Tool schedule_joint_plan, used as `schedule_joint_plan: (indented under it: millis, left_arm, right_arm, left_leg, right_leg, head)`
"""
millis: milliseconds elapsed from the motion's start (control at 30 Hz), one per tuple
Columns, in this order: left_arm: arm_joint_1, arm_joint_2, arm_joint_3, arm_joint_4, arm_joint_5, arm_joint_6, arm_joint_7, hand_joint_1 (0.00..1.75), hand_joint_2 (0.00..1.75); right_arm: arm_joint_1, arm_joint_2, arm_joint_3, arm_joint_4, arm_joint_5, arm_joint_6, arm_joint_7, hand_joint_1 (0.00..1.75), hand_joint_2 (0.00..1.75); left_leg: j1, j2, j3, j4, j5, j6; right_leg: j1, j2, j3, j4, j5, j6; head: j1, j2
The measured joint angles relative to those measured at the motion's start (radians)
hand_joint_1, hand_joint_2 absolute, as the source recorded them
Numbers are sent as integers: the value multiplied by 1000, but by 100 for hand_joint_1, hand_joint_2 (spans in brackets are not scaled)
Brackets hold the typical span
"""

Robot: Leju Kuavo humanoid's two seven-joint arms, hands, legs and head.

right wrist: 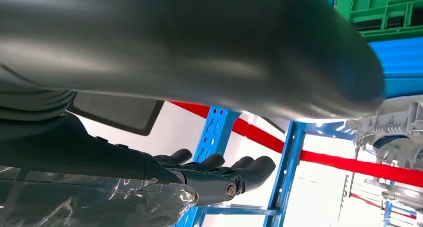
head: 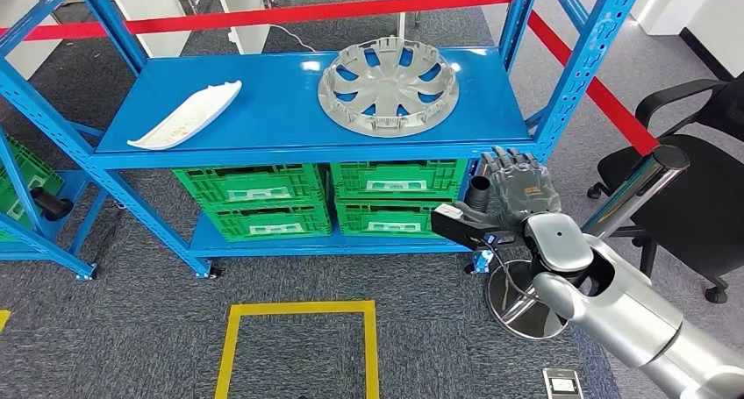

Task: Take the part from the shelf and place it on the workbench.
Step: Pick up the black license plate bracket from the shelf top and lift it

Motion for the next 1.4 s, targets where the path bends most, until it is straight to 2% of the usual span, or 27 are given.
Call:
schedule_joint_plan:
  millis: [33, 67, 100, 167, 200, 267, 367, 433, 500, 533, 567, 600, 667, 700, 733, 800, 900, 933, 1000, 1033, 1067, 1100, 1133, 1200, 1233, 1333, 1400]
  left_arm:
    - [1, 0, 0, 0, -1, 0, 0, 0, 0]
    - [3, 0, 0, 0, -1, 0, 0, 0, 0]
    - [3, 0, 0, 0, -2, 0, 0, 0, 0]
    - [3, 0, 0, 0, -2, 1, 0, 0, 0]
    - [3, 0, 0, 0, -2, 1, 0, 0, 0]
    - [2, 0, 0, 0, -2, 1, 0, 0, 0]
    - [4, 0, 0, 0, -3, 2, 0, 0, 0]
    - [3, -1, 0, 0, -4, 4, -1, 0, 0]
    - [3, -2, 0, 0, -5, 5, -1, 0, 0]
    - [4, -2, 0, 0, -5, 5, -1, 0, 0]
    - [4, -2, 0, 0, -5, 5, -1, 0, 0]
    - [5, -2, 0, 0, -5, 5, -1, 0, 0]
    - [5, -2, 0, 0, -5, 5, -1, 0, 0]
    - [5, -2, 0, 0, -5, 5, -1, 0, 0]
    - [5, -2, 0, 0, -6, 5, -1, 0, 0]
    - [5, -2, 0, 1, -6, 5, -1, 0, 0]
    - [5, -3, 0, 1, -7, 3, -1, 0, 0]
    - [4, -3, 0, 1, -7, 3, -1, 0, 0]
    - [5, -3, 0, 1, -7, 3, -1, 0, 0]
    - [7, -3, 0, 1, -7, 3, -1, 0, 0]
    - [9, -3, 0, 1, -7, 3, -1, 0, 0]
    - [10, -3, 0, 1, -7, 3, -1, 0, 0]
    - [11, -2, 0, 1, -7, 3, -1, 0, 0]
    - [12, -2, 0, 1, -7, 3, -1, 0, 0]
    - [12, -2, 0, 1, -7, 3, -1, 0, 0]
    - [13, -2, 0, 1, -7, 2, -1, 0, 0]
    - [15, -2, 0, 1, -6, 2, -3, 0, 0]
  right_arm:
    - [3, 0, 0, 0, 0, 0, 0, 0, 0]
    - [5, 0, 0, 0, 0, 0, 0, 0, 0]
    - [7, 0, 0, 0, 0, 0, 0, 0, 0]
    - [8, 0, -1, 0, 0, 0, 0, 0, 0]
    - [7, 0, -2, 0, 0, -1, 0, 0, 0]
    - [8, -1, -3, 0, 0, -1, 0, 0, 0]
    - [11, -5, -5, -1, 0, -1, 0, 0, 0]
    - [12, -8, -7, -1, 0, -1, 0, 0, 0]
    - [17, -10, -8, -2, 0, -1, 0, 0, 0]
    - [22, -10, -8, -2, 0, 0, 0, 0, 0]
    - [26, -11, -7, -2, 0, 0, 0, 0, 0]
    - [28, -11, -7, -2, 0, 0, 0, 0, 0]
    - [29, -12, -8, -2, 0, 0, 0, 0, 0]
    - [29, -13, -8, -2, 0, 0, 0, 0, 0]
    - [30, -13, -9, -2, 0, 0, 0, 0, 0]
    - [32, -14, -10, -3, 0, 1, 0, 0, 0]
    - [33, -14, -13, -6, 0, 1, 0, 0, 0]
    - [33, -14, -13, -7, 0, 1, 0, 0, 0]
    - [35, -14, -13, -8, 0, 1, 0, 0, 0]
    - [36, -14, -12, -8, 0, 2, 0, 0, 0]
    - [38, -14, -12, -8, 0, 2, 0, 0, 0]
    - [39, -13, -11, -8, 0, 2, 0, 0, 0]
    - [39, -13, -11, -8, 0, 3, 0, 0, 0]
    - [39, -13, -12, -8, 0, 4, 0, 0, 0]
    - [38, -13, -12, -8, 0, 4, 0, 0, 0]
    - [39, -14, -12, -9, 0, 5, 0, 0, 0]
    - [38, -14, -13, -10, 0, 5, 0, 0, 0]
  left_leg:
    - [1, 0, -25, 45, -9, -1]
    - [1, 0, -36, 57, 3, 0]
    - [2, 0, -28, 28, 33, 2]
    - [1, 0, 24, -93, 107, 9]
    - [0, -1, 49, -150, 128, 13]
    - [-4, -1, 71, -200, 128, 22]
    - [-2, -1, 79, -219, 128, 39]
    - [2, 0, 88, -229, 129, 49]
    - [-1, 0, 93, -229, 126, 56]
    - [-3, 0, 95, -228, 123, 58]
    - [-4, 0, 97, -228, 120, 59]
    - [-5, -1, 100, -227, 117, 59]
    - [-7, -1, 110, -224, 107, 55]
    - [-8, -1, 112, -221, 102, 51]
    - [-9, -1, 113, -220, 98, 47]
    - [-11, -1, 115, -222, 93, 37]
    - [-9, 0, 114, -206, 76, 20]
    - [-8, 0, 98, -170, 58, 13]
    - [-2, 0, 33, -46, 9, 4]
    - [0, 0, -3, 14, -6, 1]
    - [2, 0, -27, 47, -4, -1]
    - [3, 0, -35, 44, 20, -2]
    - [3, 0, -23, 1, 62, -1]
    - [2, 0, 22, -121, 142, 6]
    - [0, -1, 42, -170, 157, 13]
    - [-5, -1, 66, -216, 137, 34]
    - [-2, -1, 79, -224, 131, 46]
  right_leg:
    - [0, 0, 1, 0, -1, -1]
    - [0, 1, 3, 0, -3, 0]
    - [0, 2, 7, 0, -6, 1]
    - [1, 4, 16, -1, -11, 6]
    - [2, 5, 19, -2, -14, 11]
    - [4, 6, 21, -7, -14, 22]
    - [3, 3, 23, -8, -19, 41]
    - [3, 1, -4, 55, -55, 47]
    - [4, 1, -69, 178, -105, 49]
    - [4, 1, -98, 227, -116, 49]
    - [4, 1, -113, 246, -109, 49]
    - [4, 1, -111, 228, -83, 47]
    - [6, 0, -62, 111, -10, 40]
    - [9, 0, -36, 52, 13, 36]
    - [12, 0, -18, 13, 23, 32]
    - [17, 2, -8, -9, 15, 24]
    - [10, 2, 4, -19, 10, 8]
    - [7, 1, 11, -23, 8, 4]
    - [6, 0, 21, -24, 0, -1]
    - [6, -1, 27, -24, -6, -1]
    - [6, 0, 34, -24, -12, 0]
    - [5, 1, 43, -24, -18, 1]
    - [5, 1, 54, -24, -25, 4]
    - [4, 3, 74, -26, -41, 11]
    - [5, 3, 80, -28, -46, 17]
    - [5, 4, 84, -31, -46, 35]
    - [4, 2, 79, -7, -52, 44]
  head:
    - [0, 0]
    - [0, 0]
    - [0, 0]
    - [0, 0]
    - [0, 0]
    - [1, 0]
    - [2, 0]
    - [5, 0]
    - [9, 0]
    - [10, 0]
    - [10, 0]
    - [10, 0]
    - [10, 0]
    - [10, 0]
    - [8, 0]
    - [6, 0]
    - [4, 0]
    - [3, 0]
    - [0, 0]
    - [0, 0]
    - [0, 0]
    - [0, 0]
    - [0, 0]
    - [0, 0]
    - [0, 0]
    - [0, 0]
    - [4, 0]
